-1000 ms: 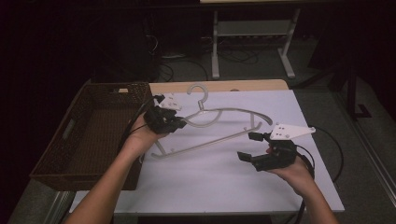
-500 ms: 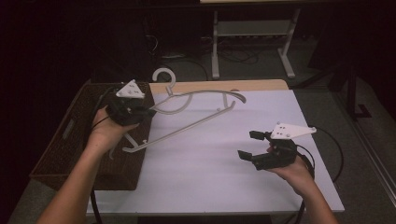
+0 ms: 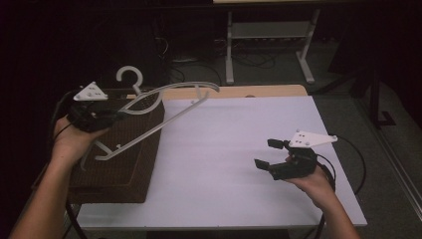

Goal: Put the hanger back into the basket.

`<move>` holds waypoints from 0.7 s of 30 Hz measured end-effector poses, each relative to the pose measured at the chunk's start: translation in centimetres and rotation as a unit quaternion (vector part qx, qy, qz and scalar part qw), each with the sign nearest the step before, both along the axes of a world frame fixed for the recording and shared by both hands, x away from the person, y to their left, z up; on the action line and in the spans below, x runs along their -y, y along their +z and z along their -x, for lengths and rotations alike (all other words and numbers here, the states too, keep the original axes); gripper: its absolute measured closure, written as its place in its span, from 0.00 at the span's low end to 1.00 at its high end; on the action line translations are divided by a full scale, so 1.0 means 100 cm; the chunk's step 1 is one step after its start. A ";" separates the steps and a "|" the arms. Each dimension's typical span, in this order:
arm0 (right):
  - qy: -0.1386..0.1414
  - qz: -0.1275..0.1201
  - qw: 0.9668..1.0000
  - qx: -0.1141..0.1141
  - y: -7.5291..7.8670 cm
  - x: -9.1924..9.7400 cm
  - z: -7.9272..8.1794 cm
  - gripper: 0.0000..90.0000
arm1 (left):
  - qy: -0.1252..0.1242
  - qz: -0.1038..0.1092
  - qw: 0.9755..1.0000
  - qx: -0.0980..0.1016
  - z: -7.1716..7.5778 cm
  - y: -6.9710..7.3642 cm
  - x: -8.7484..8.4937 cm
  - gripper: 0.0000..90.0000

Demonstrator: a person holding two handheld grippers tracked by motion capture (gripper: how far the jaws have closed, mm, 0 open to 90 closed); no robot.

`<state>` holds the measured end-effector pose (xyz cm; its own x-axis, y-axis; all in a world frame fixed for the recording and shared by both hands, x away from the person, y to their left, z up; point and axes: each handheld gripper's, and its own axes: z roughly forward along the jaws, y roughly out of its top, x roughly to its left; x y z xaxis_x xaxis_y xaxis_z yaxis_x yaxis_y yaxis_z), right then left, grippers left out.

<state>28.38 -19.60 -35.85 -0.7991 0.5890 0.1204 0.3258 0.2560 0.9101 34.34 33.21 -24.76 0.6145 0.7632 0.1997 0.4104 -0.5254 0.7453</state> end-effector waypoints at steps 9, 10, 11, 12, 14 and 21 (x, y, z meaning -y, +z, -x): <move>-0.005 -0.001 1.000 -0.002 -0.002 0.000 -0.001 0.17 | 0.062 -0.004 0.998 0.005 0.007 -0.004 -0.057 0.92; -0.005 0.000 1.000 -0.003 -0.002 0.000 -0.001 0.17 | 0.066 -0.007 0.998 0.004 0.007 -0.006 -0.062 0.92; -0.005 0.001 1.000 -0.003 -0.002 0.000 -0.001 0.17 | 0.071 -0.011 0.997 0.002 0.008 -0.007 -0.067 0.92; -0.005 0.001 1.000 -0.003 -0.002 0.000 -0.001 0.17 | 0.077 -0.011 0.997 0.002 0.008 -0.008 -0.072 0.92; -0.007 0.001 1.000 -0.003 -0.002 0.000 -0.001 0.17 | 0.086 -0.013 0.996 -0.001 0.008 -0.011 -0.080 0.92; -0.008 0.000 1.000 -0.005 -0.003 0.001 -0.002 0.17 | 0.122 -0.024 0.992 -0.009 0.010 -0.020 -0.105 0.92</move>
<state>28.56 -19.67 -36.12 -0.7887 0.6013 0.1281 0.3380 0.2500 0.9073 33.34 43.72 -26.78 0.4162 0.8798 0.2297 0.5433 -0.4432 0.7130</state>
